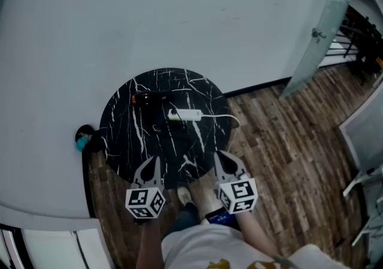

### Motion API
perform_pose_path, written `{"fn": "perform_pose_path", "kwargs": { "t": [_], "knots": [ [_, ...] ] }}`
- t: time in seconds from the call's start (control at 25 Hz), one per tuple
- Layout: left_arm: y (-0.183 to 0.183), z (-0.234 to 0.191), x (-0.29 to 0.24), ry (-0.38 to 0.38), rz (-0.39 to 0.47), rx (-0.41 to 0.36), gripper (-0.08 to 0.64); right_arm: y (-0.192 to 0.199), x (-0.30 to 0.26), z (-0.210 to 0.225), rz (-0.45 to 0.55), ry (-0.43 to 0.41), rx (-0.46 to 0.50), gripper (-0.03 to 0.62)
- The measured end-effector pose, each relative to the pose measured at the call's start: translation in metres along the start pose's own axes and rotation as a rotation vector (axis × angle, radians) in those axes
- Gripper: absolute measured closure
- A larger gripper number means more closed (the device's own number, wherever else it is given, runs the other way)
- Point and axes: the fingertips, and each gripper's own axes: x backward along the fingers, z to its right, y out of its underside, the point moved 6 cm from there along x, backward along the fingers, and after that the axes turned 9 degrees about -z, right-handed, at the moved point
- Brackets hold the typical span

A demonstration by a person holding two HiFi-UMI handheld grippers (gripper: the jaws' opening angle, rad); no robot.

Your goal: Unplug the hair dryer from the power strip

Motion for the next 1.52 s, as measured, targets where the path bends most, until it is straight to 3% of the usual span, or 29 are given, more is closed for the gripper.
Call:
{"fn": "perform_pose_path", "kwargs": {
  "t": [0.48, 0.96, 1.12, 1.28, 1.52],
  "knots": [
    [-0.042, -0.065, -0.12, 0.039, -0.044, 0.004, 0.562, -0.037, -0.119, 0.034, -0.059, 0.043, 0.003, 0.595],
    [-0.053, -0.122, -0.21, 0.12, -0.113, 0.009, 0.563, -0.056, -0.221, 0.049, -0.141, 0.082, 0.001, 0.595],
    [-0.057, -0.133, -0.23, 0.158, -0.128, -0.008, 0.563, -0.059, -0.244, 0.049, -0.147, 0.083, -0.002, 0.595],
    [-0.059, -0.141, -0.246, 0.146, -0.13, -0.059, 0.563, -0.058, -0.254, 0.053, -0.155, 0.092, -0.005, 0.595],
    [-0.057, -0.138, -0.253, 0.194, -0.131, -0.038, 0.563, -0.056, -0.25, 0.056, -0.161, 0.095, -0.018, 0.595]
  ]
}}
